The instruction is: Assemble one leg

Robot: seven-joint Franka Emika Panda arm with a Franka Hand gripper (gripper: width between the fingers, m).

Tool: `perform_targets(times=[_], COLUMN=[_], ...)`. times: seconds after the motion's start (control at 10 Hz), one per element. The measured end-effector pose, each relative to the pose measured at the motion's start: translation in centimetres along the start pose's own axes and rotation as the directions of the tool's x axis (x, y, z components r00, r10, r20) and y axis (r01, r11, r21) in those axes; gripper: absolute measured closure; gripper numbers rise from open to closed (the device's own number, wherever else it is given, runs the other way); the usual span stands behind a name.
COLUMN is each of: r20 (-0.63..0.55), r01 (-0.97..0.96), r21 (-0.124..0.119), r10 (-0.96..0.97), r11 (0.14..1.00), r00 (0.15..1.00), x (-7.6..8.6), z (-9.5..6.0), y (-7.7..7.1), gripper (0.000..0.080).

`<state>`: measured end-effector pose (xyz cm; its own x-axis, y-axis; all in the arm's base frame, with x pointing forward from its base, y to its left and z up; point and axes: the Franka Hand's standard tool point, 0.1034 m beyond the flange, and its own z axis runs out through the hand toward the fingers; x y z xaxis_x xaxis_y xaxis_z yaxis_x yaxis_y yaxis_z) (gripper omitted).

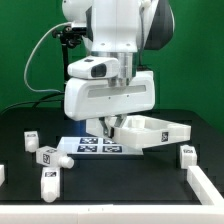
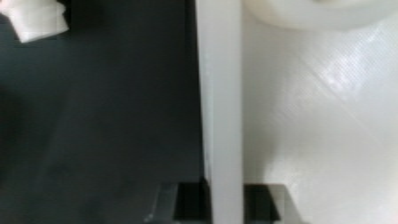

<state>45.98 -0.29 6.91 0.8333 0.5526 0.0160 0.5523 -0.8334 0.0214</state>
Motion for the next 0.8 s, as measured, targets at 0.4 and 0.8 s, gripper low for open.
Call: perform_targets(times=[0.4,0.8], r20=[0.100,0.089], r01=[-0.344,-0.310], r21=[0.015,0.019], r10=[0.341,0.307], r11=[0.939,0.950], r00=[0.935,0.947], x=[2.1,2.1], z=[-1.3,-0.6], y=[4.9,5.2], gripper=[0.0743,0.0743])
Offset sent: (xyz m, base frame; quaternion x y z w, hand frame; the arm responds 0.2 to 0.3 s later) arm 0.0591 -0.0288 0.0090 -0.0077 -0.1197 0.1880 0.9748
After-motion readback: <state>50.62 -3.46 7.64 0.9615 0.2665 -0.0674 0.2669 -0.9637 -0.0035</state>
